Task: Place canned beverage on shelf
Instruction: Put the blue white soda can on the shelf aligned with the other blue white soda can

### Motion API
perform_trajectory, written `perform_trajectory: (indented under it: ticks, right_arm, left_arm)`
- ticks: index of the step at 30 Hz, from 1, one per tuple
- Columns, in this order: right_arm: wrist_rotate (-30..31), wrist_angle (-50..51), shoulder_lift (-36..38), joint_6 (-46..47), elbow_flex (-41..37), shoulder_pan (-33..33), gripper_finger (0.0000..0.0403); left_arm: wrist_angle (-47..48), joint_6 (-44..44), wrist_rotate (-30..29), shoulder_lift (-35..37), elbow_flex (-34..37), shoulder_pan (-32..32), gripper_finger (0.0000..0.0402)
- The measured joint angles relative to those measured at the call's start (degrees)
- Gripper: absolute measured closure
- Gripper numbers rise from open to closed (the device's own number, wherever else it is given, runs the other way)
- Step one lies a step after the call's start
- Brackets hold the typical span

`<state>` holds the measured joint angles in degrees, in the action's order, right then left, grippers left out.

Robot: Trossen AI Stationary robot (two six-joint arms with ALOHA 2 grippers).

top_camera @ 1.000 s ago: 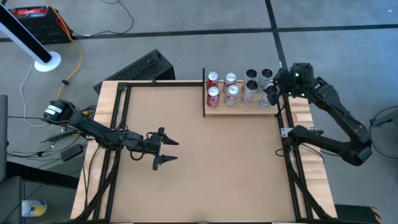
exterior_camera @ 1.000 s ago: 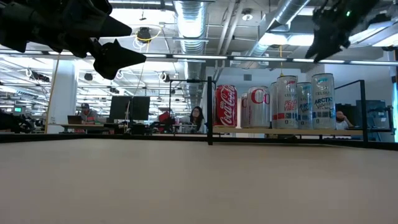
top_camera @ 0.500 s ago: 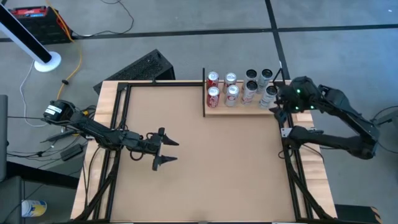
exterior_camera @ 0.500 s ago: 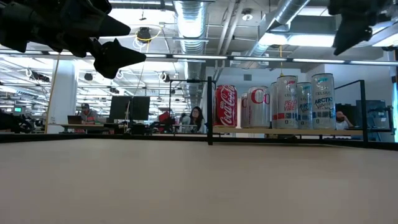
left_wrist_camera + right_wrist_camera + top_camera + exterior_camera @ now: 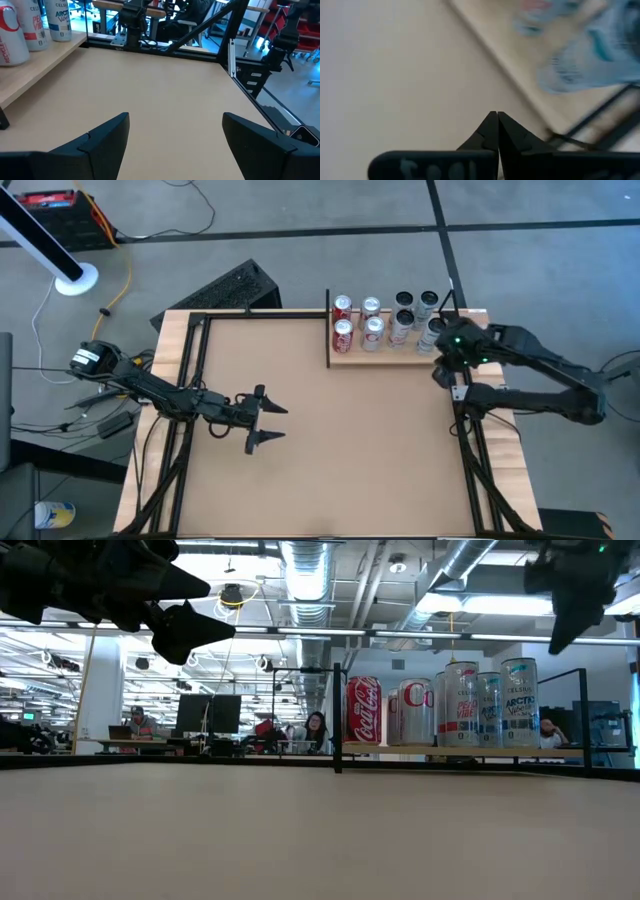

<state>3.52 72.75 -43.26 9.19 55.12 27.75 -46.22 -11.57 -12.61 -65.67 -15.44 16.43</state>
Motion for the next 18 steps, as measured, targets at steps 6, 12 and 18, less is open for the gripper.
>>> perform_trajectory:
  ticks: [6,12,18]
  right_arm:
    - [13.8,-0.5,-2.7,0.0,-0.7,0.1,0.0388]
    - [19.7,-1.0,-5.5,-0.5,-0.7,0.8,0.0386]
    - [22.6,-1.8,-8.6,-1.6,-0.7,3.5,0.0386]
  left_arm:
    - [0.1,0.0,-0.1,0.0,0.0,0.0,0.0098]
    - [0.2,0.0,-0.1,0.0,0.0,0.0,0.0098]
    - [0.2,-0.1,-0.2,0.0,0.0,0.0,0.0098]
